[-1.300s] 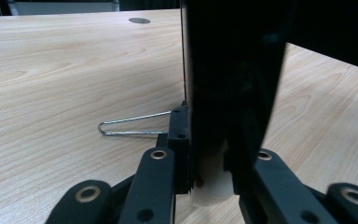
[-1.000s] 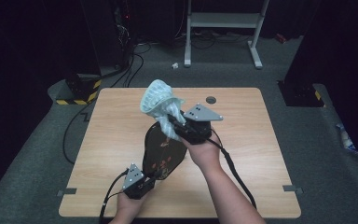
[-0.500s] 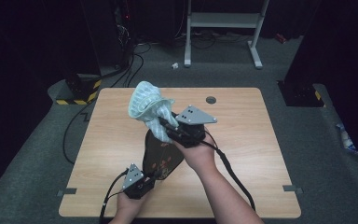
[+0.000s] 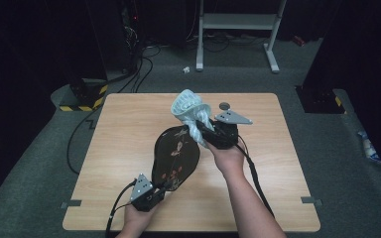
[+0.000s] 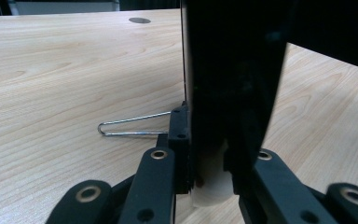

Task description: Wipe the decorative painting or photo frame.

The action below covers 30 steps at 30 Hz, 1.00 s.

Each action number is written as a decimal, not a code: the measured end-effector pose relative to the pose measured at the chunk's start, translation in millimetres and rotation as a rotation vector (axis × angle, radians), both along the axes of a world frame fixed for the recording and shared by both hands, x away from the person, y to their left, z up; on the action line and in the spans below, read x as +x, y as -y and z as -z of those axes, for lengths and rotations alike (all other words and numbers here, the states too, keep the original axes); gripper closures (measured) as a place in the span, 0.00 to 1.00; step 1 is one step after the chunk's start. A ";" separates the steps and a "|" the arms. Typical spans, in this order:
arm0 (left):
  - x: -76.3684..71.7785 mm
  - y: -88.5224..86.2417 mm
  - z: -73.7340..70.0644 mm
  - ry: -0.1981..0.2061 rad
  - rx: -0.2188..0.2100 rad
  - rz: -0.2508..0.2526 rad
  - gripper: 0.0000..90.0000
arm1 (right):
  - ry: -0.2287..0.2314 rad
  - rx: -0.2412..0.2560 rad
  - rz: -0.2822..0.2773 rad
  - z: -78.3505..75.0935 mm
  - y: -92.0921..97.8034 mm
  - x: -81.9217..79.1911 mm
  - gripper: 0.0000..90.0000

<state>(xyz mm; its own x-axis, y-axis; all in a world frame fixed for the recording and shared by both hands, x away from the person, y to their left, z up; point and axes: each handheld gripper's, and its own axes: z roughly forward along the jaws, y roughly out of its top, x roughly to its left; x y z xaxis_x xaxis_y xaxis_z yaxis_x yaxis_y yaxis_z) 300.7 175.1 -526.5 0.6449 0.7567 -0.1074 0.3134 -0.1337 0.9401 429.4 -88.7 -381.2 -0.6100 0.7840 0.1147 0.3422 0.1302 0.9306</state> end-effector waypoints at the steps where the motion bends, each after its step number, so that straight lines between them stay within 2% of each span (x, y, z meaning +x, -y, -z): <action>1: 0.0 0.0 0.0 0.000 0.000 0.000 0.88 | -0.020 -0.012 0.018 8.3 2.6 2.0 0.75; 3: 0.0 0.2 0.0 0.000 0.000 0.001 0.88 | -0.029 -0.016 0.023 12.6 4.0 2.5 0.75; 4: 0.2 0.0 0.0 0.000 0.001 0.002 0.88 | -0.048 -0.027 0.029 21.1 6.6 3.4 0.75; 5: 0.2 0.0 0.0 0.000 0.001 0.002 0.88 | -0.048 -0.027 0.029 21.1 6.6 3.4 0.75; 6: 0.3 0.0 0.0 -0.001 -0.001 0.002 0.88 | -0.067 -0.045 0.030 30.4 7.9 4.0 0.75; 7: 0.4 -0.1 0.0 -0.001 0.000 0.003 0.88 | -0.067 -0.045 0.030 30.4 7.9 4.0 0.75; 8: 0.4 -0.1 0.0 -0.001 0.000 0.003 0.88 | -0.087 -0.062 0.027 40.5 7.7 3.9 0.75; 9: 0.4 -0.1 0.0 -0.001 0.000 0.003 0.88 | -0.087 -0.062 0.027 40.5 7.7 3.9 0.75; 10: 0.4 -0.1 0.0 -0.002 -0.001 0.003 0.88 | -0.104 -0.090 0.020 51.6 6.0 2.6 0.75; 11: 0.4 -0.1 0.0 -0.002 -0.001 0.003 0.88 | -0.104 -0.090 0.020 51.6 6.0 2.6 0.75; 12: 0.4 -0.1 0.0 -0.002 -0.002 0.002 0.88 | -0.123 -0.117 0.014 63.9 3.6 -0.1 0.75; 13: 0.3 0.0 0.0 -0.002 -0.002 0.001 0.88 | -0.123 -0.117 0.014 63.9 3.6 -0.1 0.75; 16: 0.4 -0.2 0.0 0.000 0.003 0.002 0.88 | -0.156 -0.117 0.025 83.1 8.0 -4.2 0.75; 20: 0.0 0.3 0.0 0.000 0.002 0.008 0.89 | -0.180 -0.123 0.034 93.1 13.0 -7.8 0.75; 25: -0.5 1.0 -0.1 0.005 0.008 0.010 0.89 | -0.166 -0.098 0.033 86.6 16.4 -10.7 0.75; 26: -0.3 0.7 -0.1 0.003 0.007 0.011 0.89 | -0.143 -0.089 0.026 77.1 16.9 -11.6 0.75; 27: -0.2 0.7 -0.1 0.003 0.006 0.012 0.89 | -0.143 -0.089 0.026 77.1 16.9 -11.6 0.75; 29: -0.5 1.0 -0.1 0.003 0.006 0.011 0.89 | -0.110 -0.075 0.023 63.6 16.3 -14.1 0.75; 30: -0.3 0.5 -0.1 0.001 0.007 0.010 0.89 | -0.068 -0.073 0.020 48.0 14.8 -17.3 0.75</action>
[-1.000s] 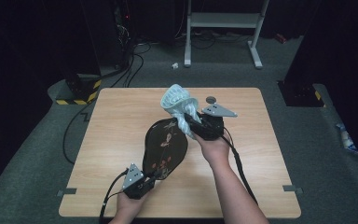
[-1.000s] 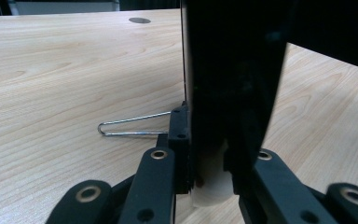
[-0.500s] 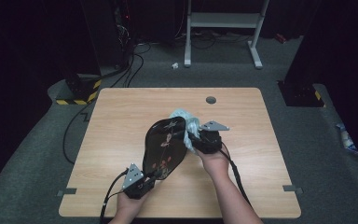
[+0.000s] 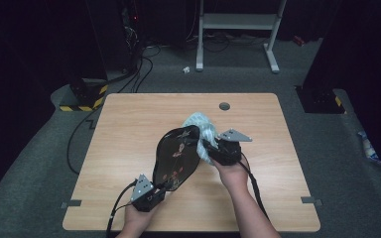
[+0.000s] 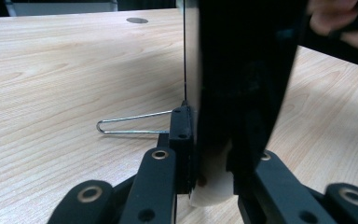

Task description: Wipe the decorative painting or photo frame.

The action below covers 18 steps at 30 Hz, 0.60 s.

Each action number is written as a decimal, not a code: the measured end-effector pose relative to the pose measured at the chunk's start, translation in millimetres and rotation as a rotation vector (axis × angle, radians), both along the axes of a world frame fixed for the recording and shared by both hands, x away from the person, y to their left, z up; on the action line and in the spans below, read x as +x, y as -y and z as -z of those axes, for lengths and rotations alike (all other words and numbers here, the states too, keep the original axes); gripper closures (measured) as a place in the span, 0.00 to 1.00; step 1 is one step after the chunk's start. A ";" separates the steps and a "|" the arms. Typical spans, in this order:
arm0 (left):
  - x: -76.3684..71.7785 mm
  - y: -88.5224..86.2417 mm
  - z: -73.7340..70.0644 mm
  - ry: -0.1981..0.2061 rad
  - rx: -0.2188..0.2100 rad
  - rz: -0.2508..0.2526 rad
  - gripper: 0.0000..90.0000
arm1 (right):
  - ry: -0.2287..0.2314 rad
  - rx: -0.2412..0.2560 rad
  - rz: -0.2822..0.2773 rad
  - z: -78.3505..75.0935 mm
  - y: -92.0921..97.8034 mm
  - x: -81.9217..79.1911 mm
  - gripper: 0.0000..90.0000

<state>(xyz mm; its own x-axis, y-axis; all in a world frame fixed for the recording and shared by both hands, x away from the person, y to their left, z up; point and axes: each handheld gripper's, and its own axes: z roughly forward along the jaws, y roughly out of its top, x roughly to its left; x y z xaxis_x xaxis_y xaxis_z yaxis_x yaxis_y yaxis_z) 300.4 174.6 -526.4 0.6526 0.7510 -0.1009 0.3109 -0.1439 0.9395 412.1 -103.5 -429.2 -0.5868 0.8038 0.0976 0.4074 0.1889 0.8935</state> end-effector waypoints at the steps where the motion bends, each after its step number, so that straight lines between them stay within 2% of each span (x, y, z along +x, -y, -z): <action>1: 0.3 -0.4 0.0 -0.002 -0.001 0.000 0.89 | 0.020 0.003 -0.003 -7.7 -0.5 -1.7 0.75; 2: 0.3 -0.4 0.0 -0.002 -0.001 0.000 0.89 | 0.037 0.011 -0.006 -15.3 -0.9 -3.3 0.75; 3: 0.4 -0.1 0.1 -0.004 -0.007 -0.004 0.89 | 0.037 0.011 -0.006 -15.3 -0.9 -3.3 0.75; 4: 0.5 -0.1 0.2 -0.005 -0.009 -0.006 0.89 | 0.072 0.021 -0.017 -30.0 -2.5 -7.2 0.75; 5: 0.6 -0.2 0.2 -0.007 -0.010 -0.006 0.89 | 0.072 0.021 -0.017 -30.0 -2.5 -7.2 0.75; 6: 0.6 -0.2 0.2 -0.008 -0.013 -0.006 0.89 | 0.105 0.022 -0.031 -42.8 -6.5 -11.2 0.75; 7: 0.6 -0.2 0.2 -0.008 -0.012 -0.006 0.89 | 0.105 0.022 -0.031 -42.8 -6.5 -11.2 0.75; 8: 0.6 -0.2 0.2 -0.009 -0.012 -0.008 0.88 | 0.132 0.024 -0.047 -52.5 -10.8 -15.1 0.75; 15: 0.9 -0.3 0.2 -0.010 -0.013 -0.009 0.88 | 0.186 0.033 -0.106 -69.7 -24.6 -28.9 0.75; 18: 0.9 -0.2 0.2 -0.010 -0.014 -0.009 0.88 | 0.207 0.006 -0.109 -72.0 -28.2 -31.8 0.75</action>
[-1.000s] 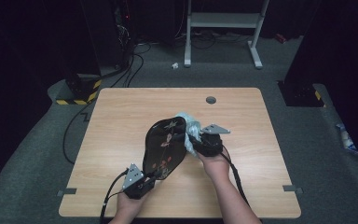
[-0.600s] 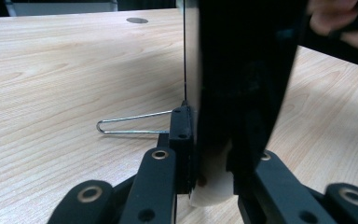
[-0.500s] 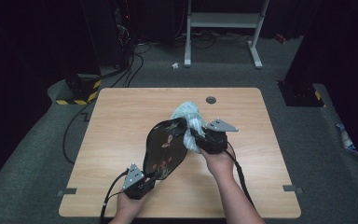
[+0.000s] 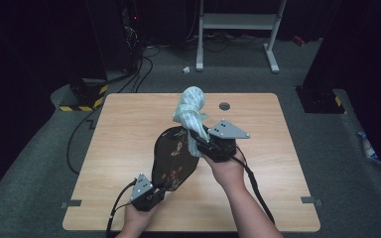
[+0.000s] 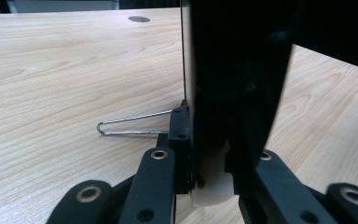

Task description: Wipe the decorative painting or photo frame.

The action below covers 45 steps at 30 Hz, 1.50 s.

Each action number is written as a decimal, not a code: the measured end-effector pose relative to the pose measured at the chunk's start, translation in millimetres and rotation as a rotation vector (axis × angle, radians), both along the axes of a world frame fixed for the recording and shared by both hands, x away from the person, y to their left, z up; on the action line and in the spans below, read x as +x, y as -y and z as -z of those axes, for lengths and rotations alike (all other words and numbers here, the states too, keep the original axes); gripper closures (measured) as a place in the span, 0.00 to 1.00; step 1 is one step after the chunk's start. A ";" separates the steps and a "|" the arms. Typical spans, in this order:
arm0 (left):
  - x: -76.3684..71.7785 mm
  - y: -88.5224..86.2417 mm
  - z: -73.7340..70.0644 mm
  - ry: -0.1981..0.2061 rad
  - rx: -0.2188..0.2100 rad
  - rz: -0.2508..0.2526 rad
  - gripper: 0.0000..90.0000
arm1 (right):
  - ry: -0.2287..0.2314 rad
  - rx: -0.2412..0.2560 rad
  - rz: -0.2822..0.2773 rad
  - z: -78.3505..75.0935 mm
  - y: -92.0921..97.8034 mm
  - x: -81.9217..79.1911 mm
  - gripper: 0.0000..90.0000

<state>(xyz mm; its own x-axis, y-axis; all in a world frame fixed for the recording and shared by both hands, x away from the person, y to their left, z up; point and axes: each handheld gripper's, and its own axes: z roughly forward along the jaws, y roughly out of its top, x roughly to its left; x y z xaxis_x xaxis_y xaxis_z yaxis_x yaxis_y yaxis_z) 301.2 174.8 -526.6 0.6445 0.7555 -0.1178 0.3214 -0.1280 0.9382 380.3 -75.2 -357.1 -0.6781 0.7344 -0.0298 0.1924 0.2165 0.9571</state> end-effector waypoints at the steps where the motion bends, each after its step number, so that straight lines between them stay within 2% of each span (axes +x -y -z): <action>1: 0.0 0.0 0.0 0.000 0.000 0.000 0.88 | 0.000 0.000 0.000 0.0 0.0 0.0 0.75; 4: 0.0 0.0 0.0 0.001 0.001 0.000 0.88 | -0.015 -0.004 0.020 4.1 4.4 6.7 0.75; 6: 0.0 0.0 0.0 0.001 0.001 0.000 0.88 | -0.053 -0.007 0.044 13.6 12.3 16.9 0.75; 7: 0.0 0.0 0.0 0.001 0.001 0.000 0.88 | -0.053 -0.007 0.044 13.6 12.3 16.9 0.75; 8: 0.0 0.1 0.0 0.000 0.000 0.000 0.88 | -0.091 -0.005 0.054 23.2 17.3 22.5 0.75; 9: 0.0 0.1 0.0 0.000 0.000 0.000 0.88 | -0.091 -0.005 0.054 23.2 17.3 22.5 0.75; 10: 0.0 0.1 0.0 0.001 0.001 0.000 0.88 | -0.126 -0.007 0.063 34.6 21.4 26.2 0.75; 11: 0.1 0.0 0.0 0.001 0.002 0.001 0.88 | -0.126 -0.007 0.063 34.6 21.4 26.2 0.75; 12: 0.1 -0.1 0.0 0.000 0.001 0.001 0.88 | -0.163 -0.007 0.067 46.6 24.6 28.4 0.75; 14: 0.1 -0.1 0.0 -0.001 0.002 0.001 0.88 | -0.200 -0.006 0.066 59.5 26.3 29.7 0.75; 15: 0.1 -0.1 0.0 -0.001 0.002 0.001 0.88 | -0.200 -0.006 0.066 59.5 26.3 29.7 0.75; 17: 0.1 -0.1 0.0 -0.001 0.001 0.001 0.88 | -0.233 -0.022 0.064 73.5 25.9 30.5 0.75; 18: 0.1 -0.1 0.0 -0.001 0.002 0.001 0.88 | -0.262 -0.043 0.064 87.3 25.0 31.2 0.75; 19: 0.1 -0.1 0.0 -0.001 0.001 0.001 0.88 | -0.262 -0.043 0.064 87.3 25.0 31.2 0.75; 22: -0.2 0.1 0.0 0.000 0.001 -0.001 0.88 | -0.307 -0.055 0.073 110.0 25.5 32.5 0.75; 26: 0.3 -0.5 0.0 -0.002 0.001 0.003 0.88 | -0.329 -0.066 0.075 119.3 27.7 34.1 0.75; 29: 1.3 -1.9 -0.1 -0.014 -0.007 0.009 0.89 | -0.320 -0.065 0.068 114.8 28.8 32.7 0.75; 30: 1.8 -2.6 -0.2 -0.022 -0.011 0.013 0.89 | -0.286 -0.055 0.057 104.7 29.1 29.0 0.75; 31: 1.8 -2.6 -0.2 -0.022 -0.011 0.013 0.89 | -0.286 -0.055 0.057 104.7 29.1 29.0 0.75; 32: 2.5 -3.8 -0.6 -0.028 -0.009 0.018 0.89 | -0.241 -0.046 0.046 91.3 28.6 24.0 0.75; 33: 2.5 -3.8 -0.6 -0.028 -0.009 0.018 0.89 | -0.241 -0.046 0.046 91.3 28.6 24.0 0.75; 34: 2.7 -4.6 -1.4 -0.039 -0.007 0.023 0.89 | -0.200 -0.042 0.037 77.1 27.9 19.6 0.75; 35: 2.7 -4.6 -1.4 -0.039 -0.007 0.023 0.89 | -0.200 -0.042 0.037 77.1 27.9 19.6 0.75; 36: 2.5 -5.0 -1.3 -0.038 -0.005 0.027 0.89 | -0.162 -0.034 0.032 64.0 28.3 16.0 0.75; 37: 2.1 -7.5 -1.7 -0.047 -0.003 0.040 0.89 | -0.145 -0.026 0.028 58.4 29.3 15.0 0.75; 38: 2.1 -7.5 -1.7 -0.047 -0.003 0.040 0.89 | -0.145 -0.026 0.028 58.4 29.3 15.0 0.75; 40: 1.1 -11.2 -2.6 -0.042 0.006 0.051 0.89 | -0.118 -0.008 0.022 46.5 31.9 14.6 0.75; 45: 0.6 -12.1 -1.6 -0.025 0.007 0.064 0.89 | -0.096 0.007 0.019 39.1 33.7 15.2 0.75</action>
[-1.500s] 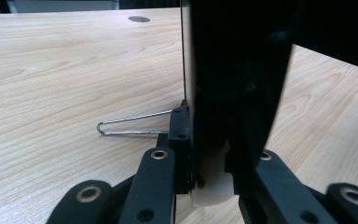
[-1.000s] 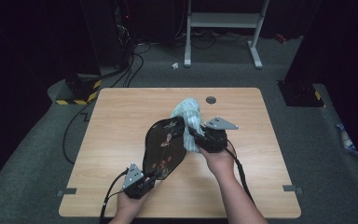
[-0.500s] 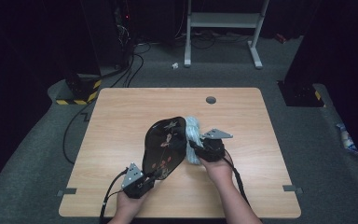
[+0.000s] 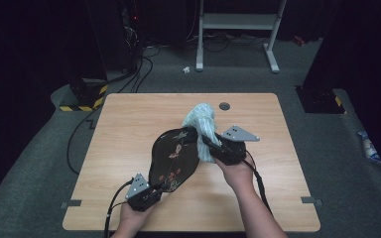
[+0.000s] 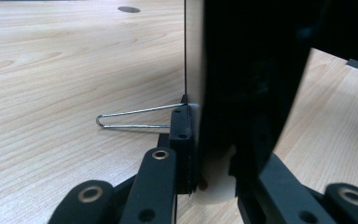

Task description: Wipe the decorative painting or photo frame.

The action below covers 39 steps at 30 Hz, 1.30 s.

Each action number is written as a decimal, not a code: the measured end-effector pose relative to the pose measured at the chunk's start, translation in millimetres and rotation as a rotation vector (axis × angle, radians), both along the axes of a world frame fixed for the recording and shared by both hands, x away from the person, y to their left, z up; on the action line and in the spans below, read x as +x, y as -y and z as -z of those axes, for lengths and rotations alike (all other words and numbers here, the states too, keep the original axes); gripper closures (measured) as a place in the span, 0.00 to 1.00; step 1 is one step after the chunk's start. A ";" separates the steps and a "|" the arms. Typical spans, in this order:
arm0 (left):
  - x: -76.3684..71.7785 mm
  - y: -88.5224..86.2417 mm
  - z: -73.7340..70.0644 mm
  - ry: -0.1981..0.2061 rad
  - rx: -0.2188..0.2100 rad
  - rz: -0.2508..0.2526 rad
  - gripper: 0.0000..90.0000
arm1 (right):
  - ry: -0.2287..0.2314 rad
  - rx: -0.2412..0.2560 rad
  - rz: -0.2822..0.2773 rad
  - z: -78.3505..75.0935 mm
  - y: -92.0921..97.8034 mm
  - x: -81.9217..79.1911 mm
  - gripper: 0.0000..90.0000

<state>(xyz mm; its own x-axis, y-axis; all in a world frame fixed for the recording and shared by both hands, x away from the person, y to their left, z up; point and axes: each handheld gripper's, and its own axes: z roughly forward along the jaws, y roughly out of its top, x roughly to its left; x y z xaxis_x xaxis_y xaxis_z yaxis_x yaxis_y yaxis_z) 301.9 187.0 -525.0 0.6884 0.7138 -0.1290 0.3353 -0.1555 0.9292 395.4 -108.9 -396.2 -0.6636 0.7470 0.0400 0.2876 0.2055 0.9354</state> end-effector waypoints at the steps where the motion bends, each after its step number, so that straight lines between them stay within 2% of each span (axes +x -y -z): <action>1: 0.0 -0.1 0.1 0.002 0.001 0.003 0.89 | 0.006 -0.001 0.000 -1.0 -0.2 -0.5 0.75; 4: 0.7 -1.6 0.0 -0.002 -0.004 0.007 0.89 | 0.007 -0.027 -0.003 1.5 -1.8 -1.2 0.75; 7: 0.9 -2.3 0.0 -0.010 -0.011 0.009 0.89 | -0.034 -0.036 -0.001 12.9 -1.9 1.1 0.75; 8: 0.8 -2.2 0.0 -0.012 -0.012 0.009 0.89 | -0.046 -0.042 -0.001 18.4 -1.9 1.8 0.75; 9: 1.5 -2.5 -0.2 -0.005 -0.005 0.014 0.89 | -0.075 -0.057 -0.003 31.0 -1.9 2.6 0.75; 10: 1.5 -2.5 -0.2 -0.005 -0.005 0.014 0.89 | -0.075 -0.057 -0.003 31.0 -1.9 2.6 0.75; 14: 2.2 -4.3 -0.9 -0.010 0.000 0.022 0.89 | -0.139 -0.096 -0.010 59.5 -4.0 1.5 0.75; 15: 2.4 -4.8 -0.9 -0.010 -0.001 0.022 0.89 | -0.168 -0.105 -0.006 72.1 -3.5 0.9 0.75; 16: 2.6 -5.3 -0.8 -0.010 -0.001 0.023 0.89 | -0.168 -0.105 -0.006 72.1 -3.5 0.9 0.75; 21: 2.6 -6.1 0.1 -0.011 -0.011 0.025 0.89 | -0.242 -0.142 -0.008 99.4 -3.0 -0.6 0.75; 25: 2.6 -6.2 -0.1 -0.006 -0.005 0.020 0.89 | -0.289 -0.168 -0.028 113.9 -5.3 -5.7 0.76; 29: 2.3 -6.0 0.0 -0.008 -0.006 0.018 0.89 | -0.291 -0.178 -0.034 117.1 -6.6 -9.2 0.76; 32: 2.3 -6.0 0.3 -0.005 -0.004 0.014 0.89 | -0.282 -0.171 -0.035 111.6 -6.4 -10.8 0.76; 35: 2.9 -6.7 0.7 -0.013 -0.014 0.008 0.89 | -0.236 -0.132 -0.023 92.7 -2.8 -11.4 0.76; 39: 2.7 -6.1 0.8 -0.006 -0.011 0.006 0.89 | -0.134 -0.092 -0.025 51.7 -2.2 -12.6 0.76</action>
<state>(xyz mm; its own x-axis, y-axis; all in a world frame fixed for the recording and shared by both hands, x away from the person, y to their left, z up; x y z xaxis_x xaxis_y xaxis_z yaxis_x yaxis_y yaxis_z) 304.5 193.1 -525.8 0.6922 0.7079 -0.1403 0.3395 -0.1479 0.9289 382.8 -106.7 -447.9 -0.6751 0.7352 0.0616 0.4021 0.2966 0.8662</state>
